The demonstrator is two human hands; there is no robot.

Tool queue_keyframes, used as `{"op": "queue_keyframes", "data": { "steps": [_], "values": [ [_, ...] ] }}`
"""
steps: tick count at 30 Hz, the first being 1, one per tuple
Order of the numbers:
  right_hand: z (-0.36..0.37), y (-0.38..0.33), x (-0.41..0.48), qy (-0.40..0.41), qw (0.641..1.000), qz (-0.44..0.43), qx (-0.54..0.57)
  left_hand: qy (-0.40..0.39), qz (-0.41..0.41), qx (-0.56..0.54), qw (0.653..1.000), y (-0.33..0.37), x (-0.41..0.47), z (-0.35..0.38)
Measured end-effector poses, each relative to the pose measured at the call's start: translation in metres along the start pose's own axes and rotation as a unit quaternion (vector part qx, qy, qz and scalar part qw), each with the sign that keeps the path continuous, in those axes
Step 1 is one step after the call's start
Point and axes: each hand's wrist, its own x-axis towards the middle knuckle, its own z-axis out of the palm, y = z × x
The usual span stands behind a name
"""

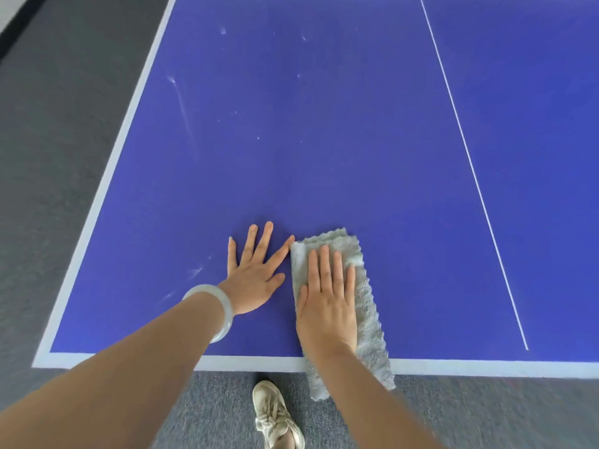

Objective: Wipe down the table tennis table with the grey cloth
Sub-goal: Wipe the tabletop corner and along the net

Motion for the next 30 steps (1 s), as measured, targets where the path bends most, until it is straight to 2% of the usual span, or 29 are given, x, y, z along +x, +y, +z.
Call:
{"op": "queue_keyframes", "data": {
  "steps": [3, 4, 8, 9, 11, 12, 16, 18, 20, 21, 22, 24, 26, 28, 30],
  "values": [
    [-0.015, 0.04, 0.011, -0.052, 0.994, -0.089, -0.039, -0.005, 0.005, -0.007, 1.0, 0.0, -0.002, -0.003],
    [-0.021, 0.068, 0.016, -0.051, 0.994, -0.081, -0.056, -0.001, 0.008, -0.009, 1.0, 0.0, -0.002, -0.002],
    [-0.05, 0.17, 0.025, 0.002, 0.987, 0.157, -0.03, 0.015, 0.018, -0.019, 1.0, -0.002, 0.0, 0.002],
    [-0.051, 0.168, 0.023, 0.014, 0.979, 0.203, -0.02, 0.012, 0.019, -0.02, 1.0, -0.002, 0.0, 0.002],
    [-0.04, 0.119, 0.016, 0.047, 0.966, 0.252, -0.008, 0.007, 0.019, -0.023, 1.0, -0.002, 0.0, 0.002],
    [-0.033, 0.082, 0.01, 0.054, 0.968, 0.244, -0.003, 0.009, 0.019, -0.028, 0.999, -0.002, 0.0, 0.001],
    [0.003, -0.053, -0.024, 0.024, 0.998, 0.055, 0.007, 0.016, 0.034, -0.068, 0.997, -0.003, -0.004, -0.004],
    [0.005, -0.056, -0.02, -0.012, 1.0, -0.013, 0.007, 0.03, 0.038, -0.082, 0.995, -0.005, -0.006, -0.005],
    [-0.007, -0.012, -0.01, -0.051, 0.994, -0.094, -0.034, 0.037, 0.034, -0.107, 0.993, -0.007, -0.006, -0.006],
    [-0.012, 0.021, -0.006, -0.056, 0.992, -0.103, -0.054, 0.039, 0.033, -0.113, 0.992, -0.008, -0.006, -0.005],
    [-0.018, 0.059, 0.0, -0.042, 0.995, -0.07, -0.062, 0.041, 0.033, -0.112, 0.992, -0.008, -0.006, -0.004],
    [-0.035, 0.129, 0.014, -0.009, 0.997, 0.058, -0.051, 0.046, 0.032, -0.107, 0.993, -0.008, -0.005, -0.002],
    [-0.046, 0.155, 0.02, 0.015, 0.984, 0.174, -0.018, 0.058, 0.028, -0.099, 0.993, -0.007, -0.004, 0.0],
    [-0.038, 0.121, 0.026, 0.05, 0.966, 0.253, -0.004, 0.065, 0.02, -0.084, 0.994, -0.006, -0.002, 0.002],
    [-0.022, 0.054, 0.027, 0.054, 0.965, 0.256, 0.006, 0.067, 0.017, -0.084, 0.994, -0.006, -0.002, 0.003]
  ]
}}
